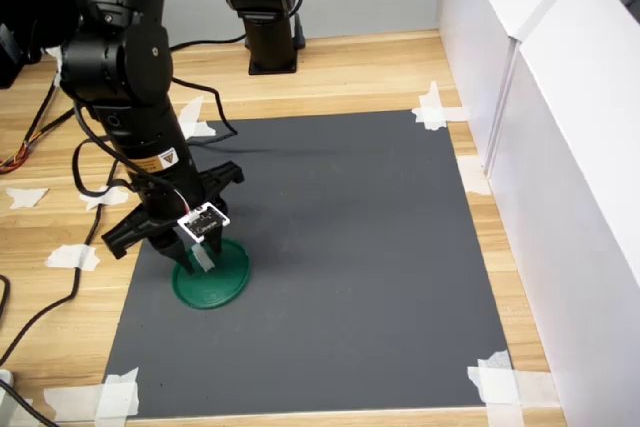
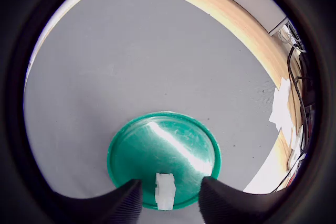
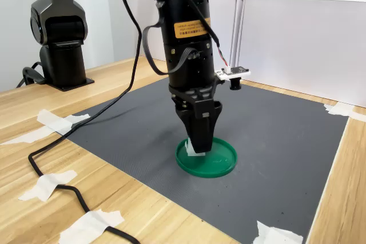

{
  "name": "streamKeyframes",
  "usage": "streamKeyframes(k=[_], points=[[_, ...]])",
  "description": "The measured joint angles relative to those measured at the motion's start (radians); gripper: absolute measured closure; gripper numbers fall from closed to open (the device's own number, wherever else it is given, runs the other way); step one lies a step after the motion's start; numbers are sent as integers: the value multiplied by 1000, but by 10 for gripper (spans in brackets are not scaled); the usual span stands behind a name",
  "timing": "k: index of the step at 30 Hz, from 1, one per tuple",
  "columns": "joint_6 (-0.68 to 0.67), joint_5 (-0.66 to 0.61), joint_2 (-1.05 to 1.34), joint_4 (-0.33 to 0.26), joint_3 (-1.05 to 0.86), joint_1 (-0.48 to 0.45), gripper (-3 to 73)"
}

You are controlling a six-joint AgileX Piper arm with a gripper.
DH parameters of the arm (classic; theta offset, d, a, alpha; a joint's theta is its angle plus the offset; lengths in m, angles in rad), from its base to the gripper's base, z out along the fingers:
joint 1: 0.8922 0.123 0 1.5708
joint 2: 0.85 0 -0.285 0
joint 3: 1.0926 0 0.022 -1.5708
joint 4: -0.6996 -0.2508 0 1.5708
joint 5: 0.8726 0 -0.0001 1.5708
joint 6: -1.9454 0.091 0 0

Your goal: Grasp a white terminal and put it on the green lid.

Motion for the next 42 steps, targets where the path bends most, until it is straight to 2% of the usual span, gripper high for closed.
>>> streamKeyframes(k=[2,4,7,9,13,20,23,29,33,38,42], points=[[3,5,18,0,0,0,149],[12,7,43,-8,0,0,121],[44,6,117,-42,-2,0,116],[57,7,187,-73,-9,0,140],[67,22,342,-152,-58,0,270],[74,110,634,-266,-234,0,631],[105,131,756,-329,-315,0,694],[180,149,984,-465,-487,0,710],[188,208,1103,-480,-606,0,711],[223,340,1230,-500,-745,0,711],[293,364,1308,-506,-823,0,711]])
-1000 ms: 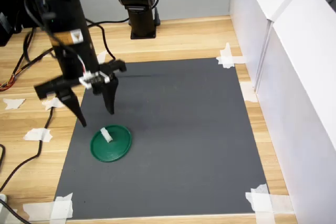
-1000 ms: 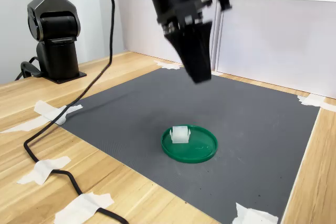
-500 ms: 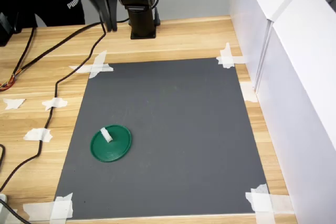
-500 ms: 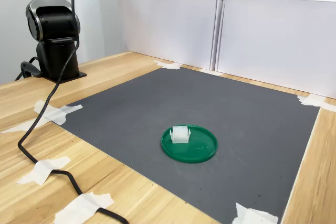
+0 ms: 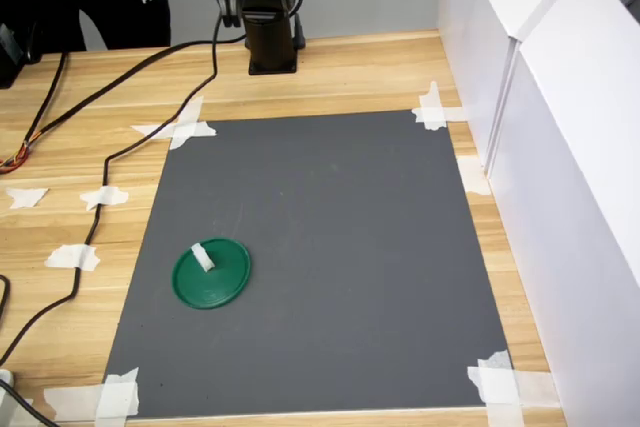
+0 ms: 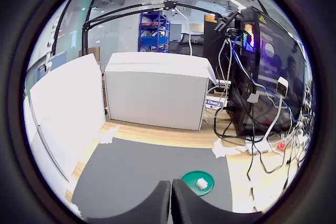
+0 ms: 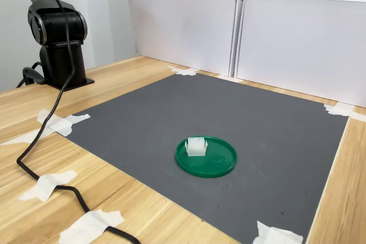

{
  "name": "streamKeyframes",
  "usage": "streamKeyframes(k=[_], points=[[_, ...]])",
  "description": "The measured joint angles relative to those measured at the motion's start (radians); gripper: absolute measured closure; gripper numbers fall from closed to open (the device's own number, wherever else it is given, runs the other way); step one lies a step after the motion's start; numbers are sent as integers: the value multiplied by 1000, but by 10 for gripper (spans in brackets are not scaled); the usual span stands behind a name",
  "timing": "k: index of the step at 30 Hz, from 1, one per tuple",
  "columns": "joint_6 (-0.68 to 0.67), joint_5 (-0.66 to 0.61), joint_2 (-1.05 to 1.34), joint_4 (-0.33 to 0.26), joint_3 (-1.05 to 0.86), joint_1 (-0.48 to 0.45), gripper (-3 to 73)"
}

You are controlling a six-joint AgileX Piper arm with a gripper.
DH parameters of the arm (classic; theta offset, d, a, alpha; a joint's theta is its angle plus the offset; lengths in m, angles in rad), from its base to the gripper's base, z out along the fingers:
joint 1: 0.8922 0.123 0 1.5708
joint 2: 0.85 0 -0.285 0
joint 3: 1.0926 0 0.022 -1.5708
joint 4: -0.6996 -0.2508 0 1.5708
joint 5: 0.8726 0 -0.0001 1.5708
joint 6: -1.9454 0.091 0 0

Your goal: Grasp a white terminal and put it on the green lid.

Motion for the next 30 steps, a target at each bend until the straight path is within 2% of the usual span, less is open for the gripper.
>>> streamKeyframes(k=[8,17,23,30], points=[[51,-1,204,8,-187,99,711],[51,-6,422,42,-354,102,711],[53,-8,555,42,-380,106,711],[53,-48,571,42,-380,107,711]])
